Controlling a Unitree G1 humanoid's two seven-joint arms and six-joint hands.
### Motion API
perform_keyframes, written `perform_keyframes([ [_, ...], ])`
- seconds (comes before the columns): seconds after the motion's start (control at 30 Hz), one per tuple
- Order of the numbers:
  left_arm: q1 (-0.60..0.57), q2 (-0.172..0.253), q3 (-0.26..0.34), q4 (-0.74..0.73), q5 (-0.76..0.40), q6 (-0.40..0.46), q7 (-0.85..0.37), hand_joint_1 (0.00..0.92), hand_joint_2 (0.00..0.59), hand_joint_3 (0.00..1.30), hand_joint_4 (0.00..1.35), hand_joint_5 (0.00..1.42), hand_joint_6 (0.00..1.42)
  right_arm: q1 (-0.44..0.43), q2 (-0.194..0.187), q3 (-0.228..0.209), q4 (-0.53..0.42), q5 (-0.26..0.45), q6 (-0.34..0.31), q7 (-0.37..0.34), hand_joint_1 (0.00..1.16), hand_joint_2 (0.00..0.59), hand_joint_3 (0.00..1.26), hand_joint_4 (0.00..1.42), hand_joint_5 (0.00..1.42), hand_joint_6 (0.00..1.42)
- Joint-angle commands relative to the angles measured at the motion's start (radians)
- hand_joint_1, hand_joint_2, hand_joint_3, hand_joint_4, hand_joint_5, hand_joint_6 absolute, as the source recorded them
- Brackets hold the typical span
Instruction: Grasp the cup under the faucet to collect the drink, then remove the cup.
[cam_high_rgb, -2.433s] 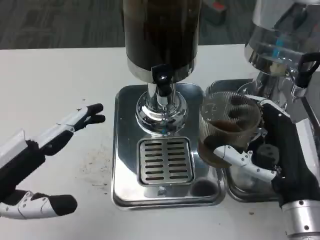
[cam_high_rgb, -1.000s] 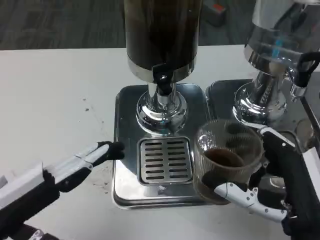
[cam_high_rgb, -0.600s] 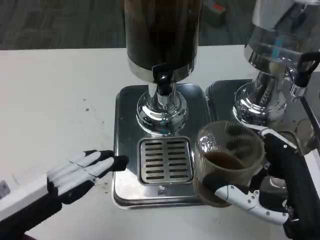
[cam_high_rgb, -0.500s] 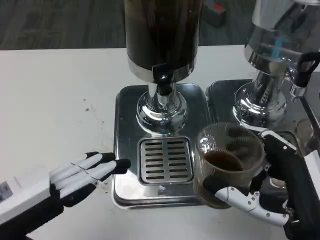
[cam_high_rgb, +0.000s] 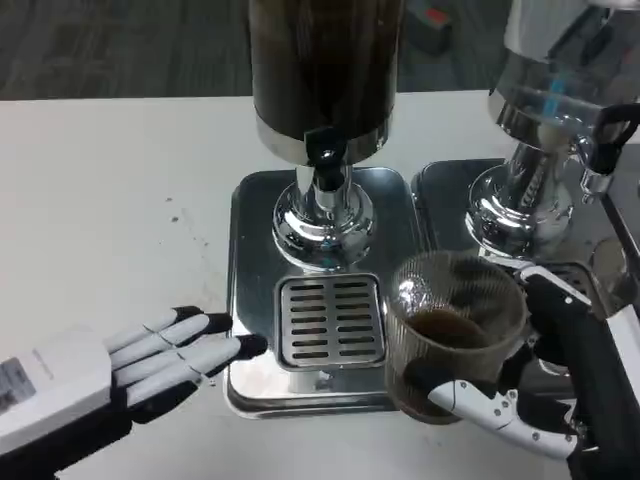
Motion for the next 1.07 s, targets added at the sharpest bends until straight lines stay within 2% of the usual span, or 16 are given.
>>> perform_keyframes([
  [0.03,0.000,0.026,-0.019,0.004,0.015,-0.002,0.030,0.000,0.062,0.00,0.00,0.00,0.00,-0.001,0.005,0.001,-0.042,0.011,-0.029,-0.010,0.93,0.155,0.66,0.71,0.92,1.09],
  [1.07,0.030,0.047,-0.056,-0.003,0.014,0.044,0.067,0.000,0.060,0.00,0.00,0.00,0.00,0.002,0.009,0.006,-0.038,0.010,-0.034,-0.016,0.93,0.154,0.68,0.72,0.93,1.11],
])
